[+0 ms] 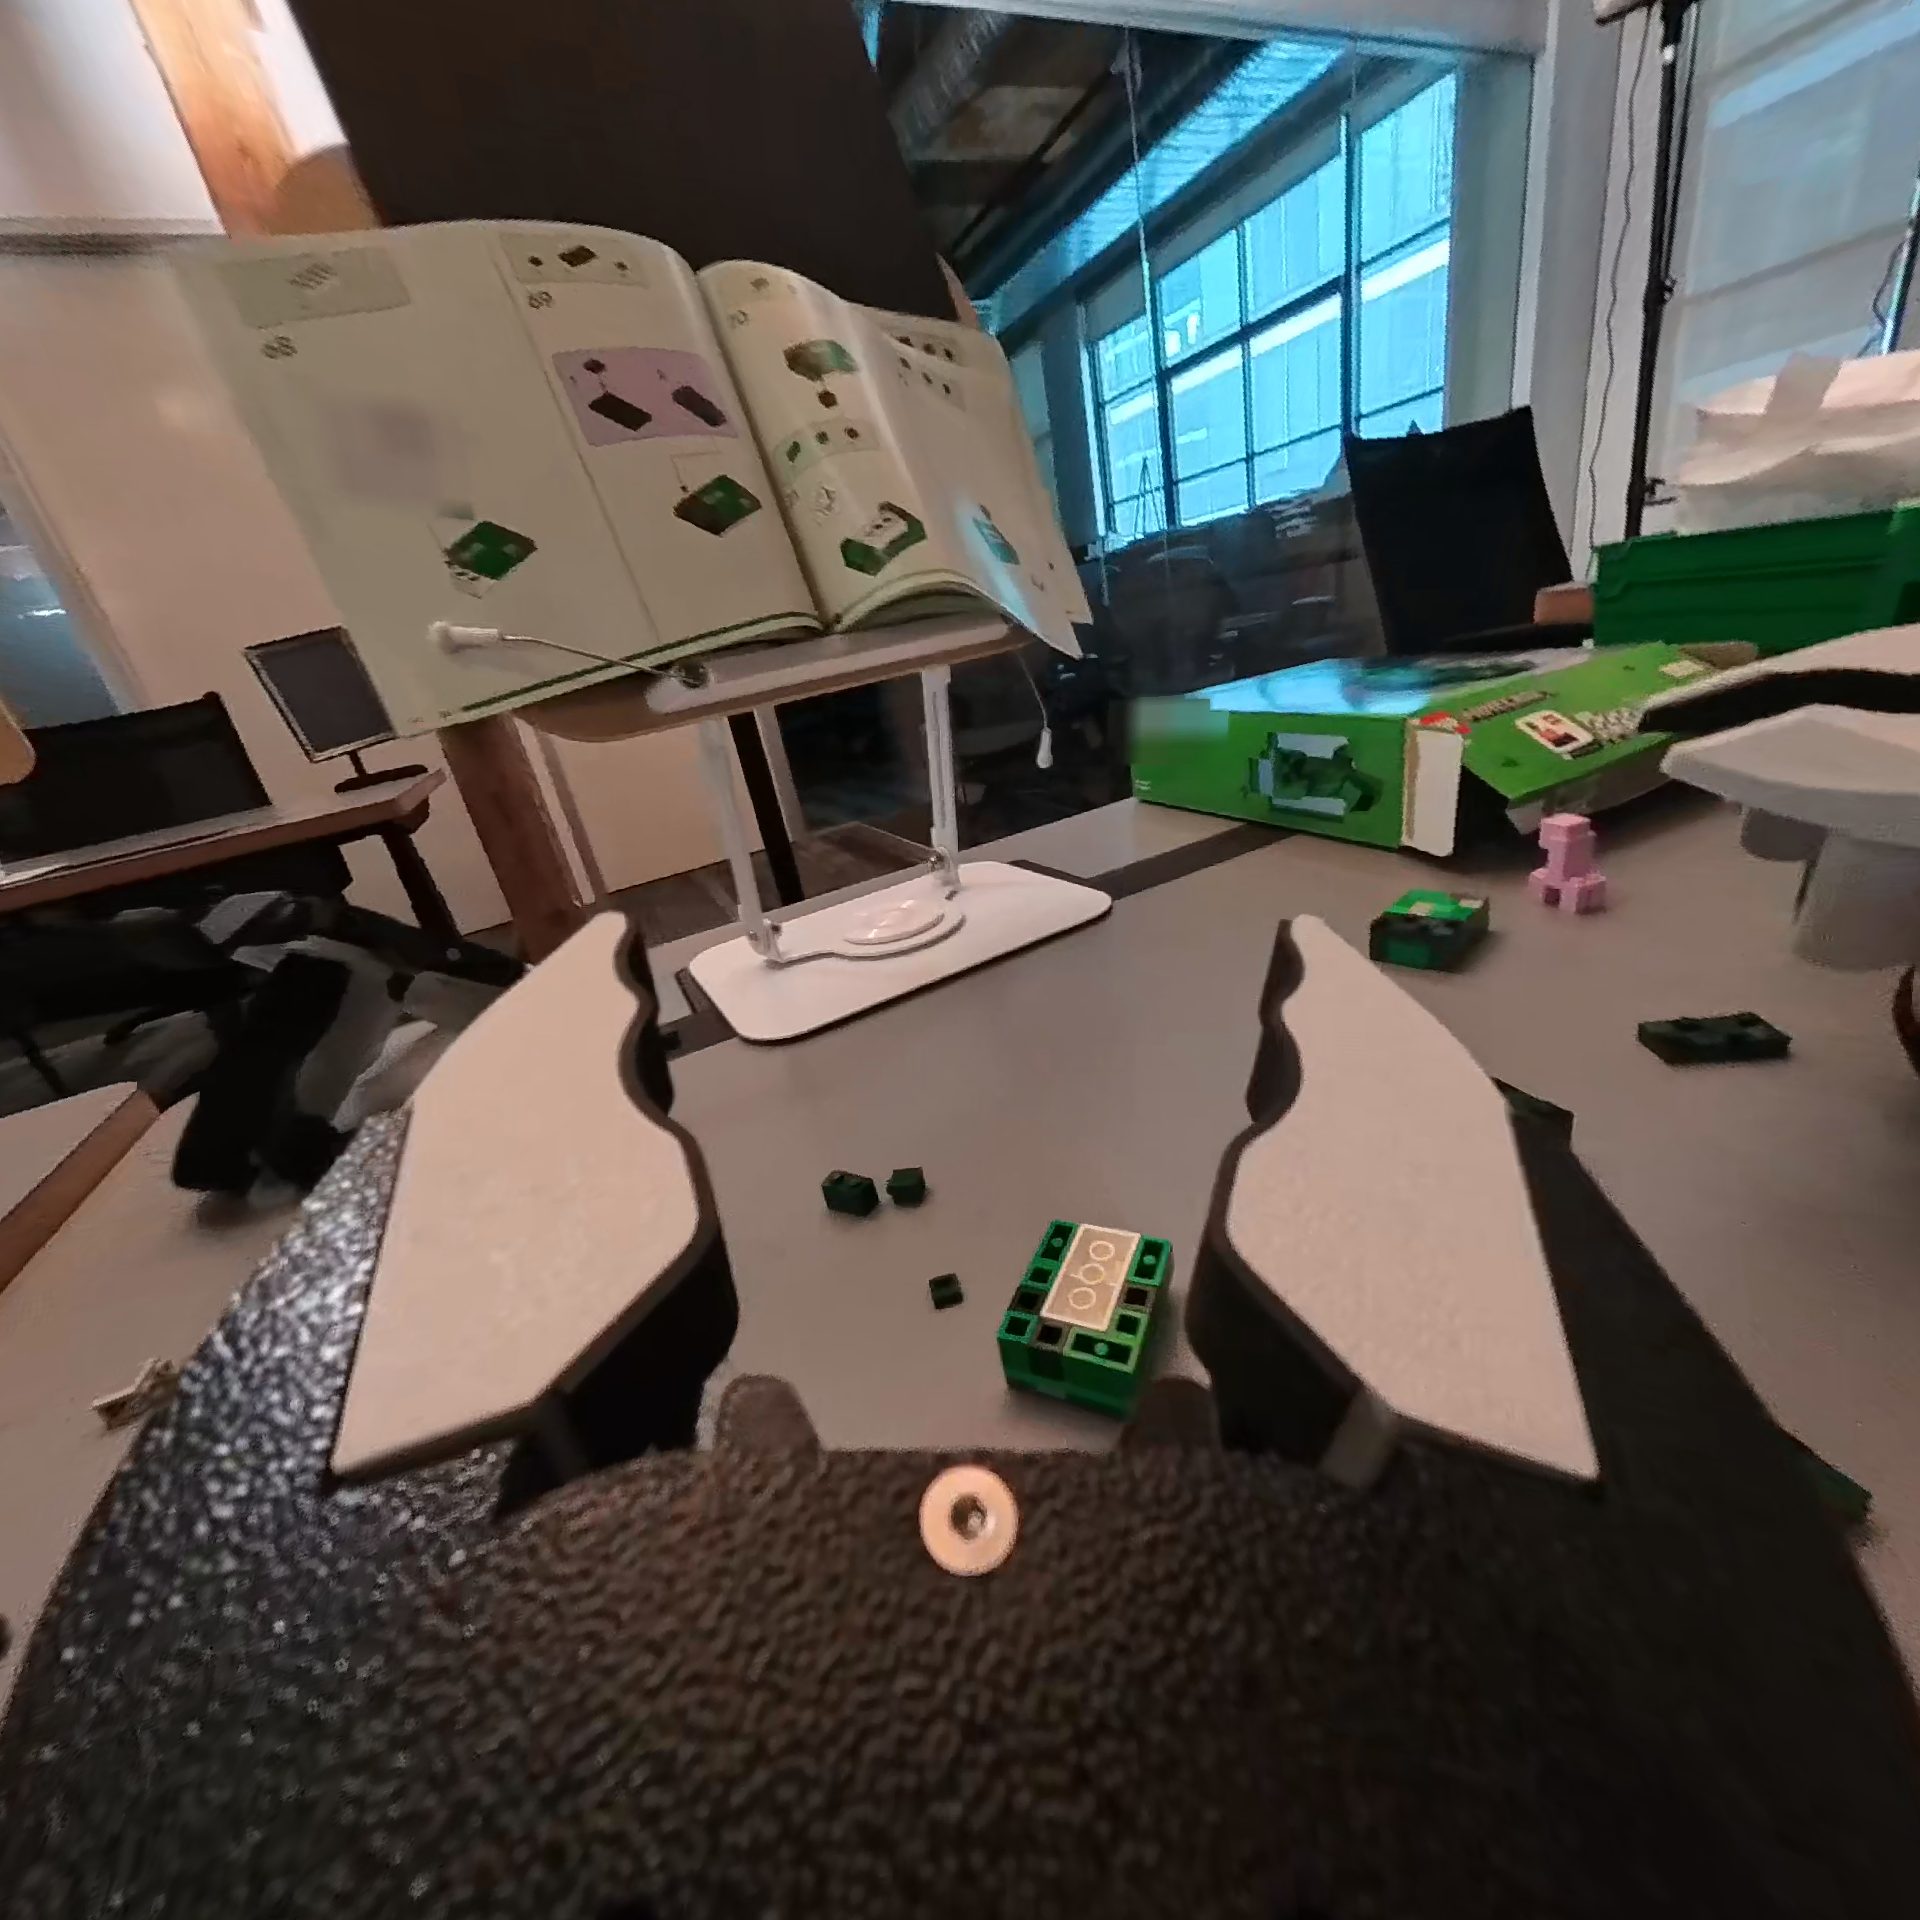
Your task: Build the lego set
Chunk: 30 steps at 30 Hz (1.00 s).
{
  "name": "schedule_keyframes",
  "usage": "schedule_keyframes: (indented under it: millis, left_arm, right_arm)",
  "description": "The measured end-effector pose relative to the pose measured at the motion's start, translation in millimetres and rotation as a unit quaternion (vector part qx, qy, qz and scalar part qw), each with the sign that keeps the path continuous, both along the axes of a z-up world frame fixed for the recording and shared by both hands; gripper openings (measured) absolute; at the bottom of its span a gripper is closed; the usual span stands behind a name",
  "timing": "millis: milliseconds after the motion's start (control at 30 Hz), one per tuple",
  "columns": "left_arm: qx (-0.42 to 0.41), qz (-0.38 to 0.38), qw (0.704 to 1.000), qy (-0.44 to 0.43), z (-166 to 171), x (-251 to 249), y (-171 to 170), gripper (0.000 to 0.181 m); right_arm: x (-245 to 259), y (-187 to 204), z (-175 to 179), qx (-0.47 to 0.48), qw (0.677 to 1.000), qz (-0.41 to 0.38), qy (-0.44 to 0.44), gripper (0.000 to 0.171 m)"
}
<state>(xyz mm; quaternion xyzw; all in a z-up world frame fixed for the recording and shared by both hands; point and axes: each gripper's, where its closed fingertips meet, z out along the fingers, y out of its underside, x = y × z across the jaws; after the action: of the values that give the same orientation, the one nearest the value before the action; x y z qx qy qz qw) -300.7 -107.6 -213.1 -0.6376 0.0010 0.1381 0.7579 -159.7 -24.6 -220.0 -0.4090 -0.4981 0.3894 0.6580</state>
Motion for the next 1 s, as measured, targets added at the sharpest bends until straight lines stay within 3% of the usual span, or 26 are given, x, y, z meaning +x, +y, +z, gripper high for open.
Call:
schedule_keyframes:
  millis: [233,400,567,667,767,1000]
  left_arm:
    - [0.009,0.058,0.995,0.079,9,-6,-15,0.097]
    - [0.011,0.065,0.997,0.041,8,-20,-20,0.095]
    - [0.009,0.066,0.998,-0.008,4,-29,-26,0.094]
    - [-0.009,0.059,0.998,-0.025,-2,-26,-29,0.082]
    - [-0.056,0.111,0.992,-0.039,-16,-38,-31,0.061]
    - [-0.107,0.183,0.977,-0.023,-28,-47,-31,0.050]
  right_arm:
    - [-7,-3,-4,0.029,0.999,0.003,-0.018,0.011]
    - [-12,-6,-10,0.070,0.997,-0.008,-0.040,0.006]
    - [-9,1,-8,0.033,0.999,-0.006,-0.031,0.006]
    - [-4,8,-3,-0.009,1.000,-0.003,-0.011,0.001]
    - [-1,16,0,-0.050,0.999,-0.003,0.004,0.000]
    - [5,38,-1,-0.083,0.995,-0.054,0.018,0.007]
